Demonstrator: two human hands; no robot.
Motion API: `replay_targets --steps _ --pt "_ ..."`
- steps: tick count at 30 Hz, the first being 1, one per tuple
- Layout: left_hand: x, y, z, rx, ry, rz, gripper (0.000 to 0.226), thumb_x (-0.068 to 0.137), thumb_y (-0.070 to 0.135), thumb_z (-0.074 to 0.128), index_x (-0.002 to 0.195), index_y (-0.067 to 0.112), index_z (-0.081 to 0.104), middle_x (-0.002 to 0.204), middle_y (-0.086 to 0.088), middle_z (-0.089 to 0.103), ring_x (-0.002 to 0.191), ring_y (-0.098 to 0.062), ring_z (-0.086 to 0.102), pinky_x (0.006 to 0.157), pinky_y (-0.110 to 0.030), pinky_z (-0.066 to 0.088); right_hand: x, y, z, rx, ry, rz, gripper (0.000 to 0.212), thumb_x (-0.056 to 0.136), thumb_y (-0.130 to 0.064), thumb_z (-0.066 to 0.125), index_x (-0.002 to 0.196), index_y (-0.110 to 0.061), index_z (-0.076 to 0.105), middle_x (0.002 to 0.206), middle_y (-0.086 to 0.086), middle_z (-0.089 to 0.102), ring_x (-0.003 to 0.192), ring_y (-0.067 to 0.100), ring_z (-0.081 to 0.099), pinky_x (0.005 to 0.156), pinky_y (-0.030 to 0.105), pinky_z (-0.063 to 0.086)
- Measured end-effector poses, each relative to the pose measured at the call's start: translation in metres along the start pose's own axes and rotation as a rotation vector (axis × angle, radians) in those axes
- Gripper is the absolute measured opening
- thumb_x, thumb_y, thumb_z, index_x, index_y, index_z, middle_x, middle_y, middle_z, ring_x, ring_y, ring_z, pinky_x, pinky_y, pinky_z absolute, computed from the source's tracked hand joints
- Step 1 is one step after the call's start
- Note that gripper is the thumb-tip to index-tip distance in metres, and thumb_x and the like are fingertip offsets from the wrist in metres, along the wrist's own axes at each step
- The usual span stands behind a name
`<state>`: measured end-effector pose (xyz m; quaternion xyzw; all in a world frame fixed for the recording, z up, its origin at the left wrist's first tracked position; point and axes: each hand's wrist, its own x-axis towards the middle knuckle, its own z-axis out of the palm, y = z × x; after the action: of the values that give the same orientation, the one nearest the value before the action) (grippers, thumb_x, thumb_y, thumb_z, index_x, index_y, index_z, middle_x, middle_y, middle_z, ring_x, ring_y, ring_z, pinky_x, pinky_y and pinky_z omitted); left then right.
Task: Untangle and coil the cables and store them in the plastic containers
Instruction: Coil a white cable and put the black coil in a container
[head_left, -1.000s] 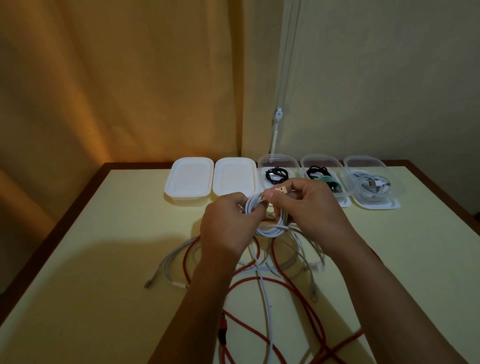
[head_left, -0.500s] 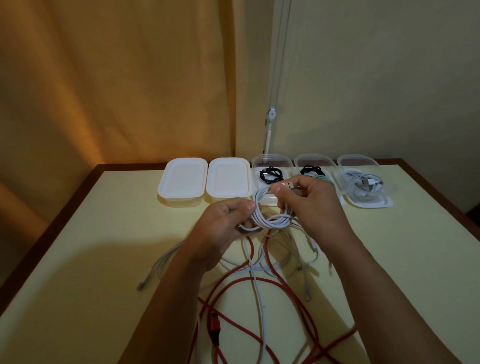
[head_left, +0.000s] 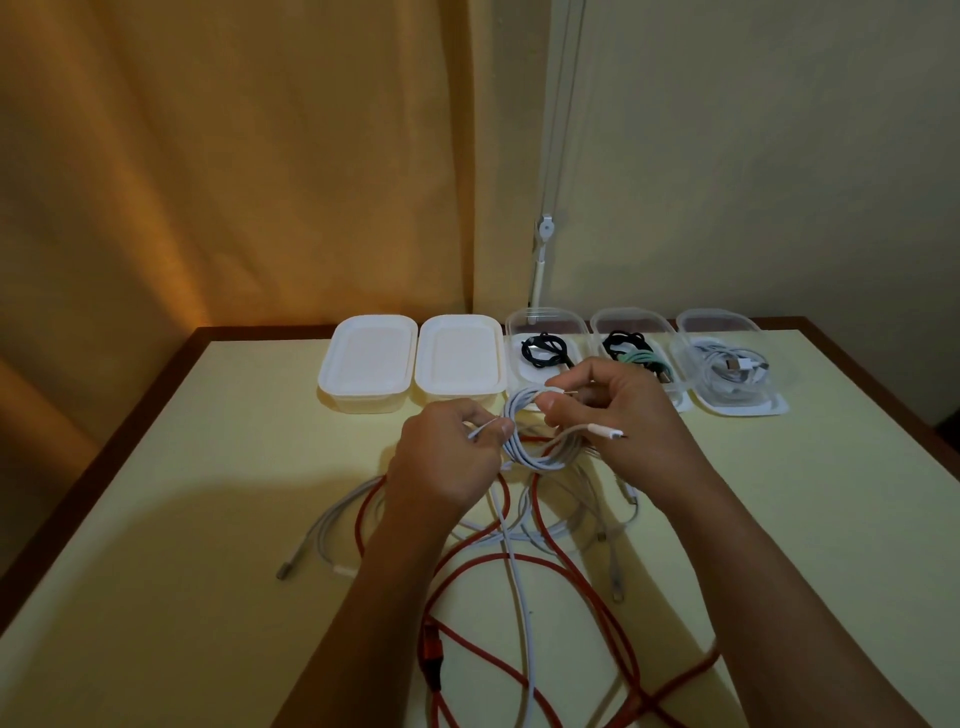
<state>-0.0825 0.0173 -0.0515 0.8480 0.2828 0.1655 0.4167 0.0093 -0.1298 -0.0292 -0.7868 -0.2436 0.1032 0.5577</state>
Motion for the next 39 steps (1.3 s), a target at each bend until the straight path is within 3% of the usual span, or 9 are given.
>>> replay_targets --steps 4,9,12,15,17,23,27,32,39 --pt "0.001 0.0 -0.004 -0.076 0.003 0.037 0.025 0.087 0.045 0.069 0.075 0.023 0.068 0.079 0.005 0.069 0.077 -0.009 0.061 0.064 -0.023 0.042 -0.004 -0.009 -0.006 0.189 -0.044 0.08 0.004 0.092 -0.013 0.07 0.091 -0.008 0.07 0.077 0.011 0.074 0.069 0.021 0.072 0.063 0.028 0.056" --pt "0.005 -0.006 -0.006 -0.649 -0.066 -0.099 0.016 0.087 0.028 0.072 0.09 0.012 0.074 0.08 -0.001 0.076 0.078 -0.019 0.073 0.072 -0.031 0.057 -0.006 -0.015 -0.005 0.285 -0.095 0.147 0.005 0.094 -0.014 0.067 0.09 -0.011 0.067 0.08 0.01 0.074 0.075 0.024 0.071 0.074 0.044 0.061" --pt "0.005 -0.006 -0.003 -0.78 -0.091 -0.138 0.016 0.087 0.023 0.071 0.093 0.008 0.072 0.085 -0.009 0.075 0.071 -0.025 0.071 0.067 -0.034 0.057 -0.007 -0.015 -0.002 0.274 -0.09 0.137 0.008 0.094 -0.015 0.067 0.086 -0.013 0.066 0.078 0.009 0.073 0.074 0.025 0.07 0.076 0.049 0.06" --pt "0.007 -0.006 -0.005 -0.635 0.017 -0.075 0.013 0.083 0.026 0.076 0.084 0.014 0.073 0.067 0.004 0.069 0.057 -0.011 0.058 0.057 -0.026 0.048 -0.006 -0.015 -0.001 0.308 -0.094 0.164 0.007 0.094 -0.016 0.068 0.088 -0.013 0.066 0.08 0.01 0.073 0.076 0.026 0.071 0.079 0.051 0.059" --pt "0.008 -0.007 -0.006 -0.544 0.066 -0.003 0.011 0.08 0.026 0.079 0.08 0.017 0.074 0.069 0.005 0.071 0.065 -0.012 0.064 0.062 -0.026 0.051 -0.006 -0.014 -0.003 0.324 -0.097 0.181 0.005 0.094 -0.015 0.068 0.089 -0.013 0.067 0.081 0.01 0.074 0.077 0.025 0.071 0.079 0.047 0.06" --pt "0.009 -0.007 -0.004 -0.361 0.095 0.067 0.014 0.08 0.028 0.079 0.075 0.019 0.071 0.07 0.007 0.071 0.067 -0.008 0.063 0.061 -0.018 0.047 -0.005 -0.012 -0.003 0.193 -0.035 0.106 0.003 0.091 -0.012 0.071 0.09 -0.013 0.069 0.075 0.004 0.075 0.072 0.009 0.072 0.061 0.019 0.054" --pt "0.008 -0.004 -0.001 -0.283 0.102 0.084 0.017 0.083 0.029 0.077 0.076 0.017 0.067 0.072 0.009 0.069 0.063 -0.003 0.06 0.056 -0.013 0.044 -0.002 -0.008 0.002 -0.003 -0.075 0.091 0.008 0.096 -0.019 0.064 0.098 -0.02 0.072 0.074 0.006 0.073 0.064 0.006 0.065 0.063 0.027 0.053" --pt "0.004 0.004 -0.002 -0.193 0.08 0.103 0.026 0.088 0.038 0.07 0.08 0.015 0.06 0.069 0.007 0.062 0.06 -0.008 0.053 0.05 -0.009 0.039 0.0 -0.003 0.004 -0.169 -0.029 -0.027 0.02 0.099 -0.027 0.056 0.091 -0.027 0.075 0.07 -0.012 0.066 0.064 0.001 0.06 0.065 0.03 0.048" --pt "-0.002 0.013 -0.007 0.036 0.091 0.042 0.041 0.074 0.05 0.08 0.078 0.026 0.047 0.063 0.007 0.051 0.054 -0.01 0.042 0.052 -0.026 0.033 -0.002 -0.007 0.006 -0.155 0.024 -0.036 0.02 0.096 -0.026 0.062 0.081 -0.028 0.075 0.065 -0.005 0.069 0.059 0.004 0.062 0.061 0.025 0.047"
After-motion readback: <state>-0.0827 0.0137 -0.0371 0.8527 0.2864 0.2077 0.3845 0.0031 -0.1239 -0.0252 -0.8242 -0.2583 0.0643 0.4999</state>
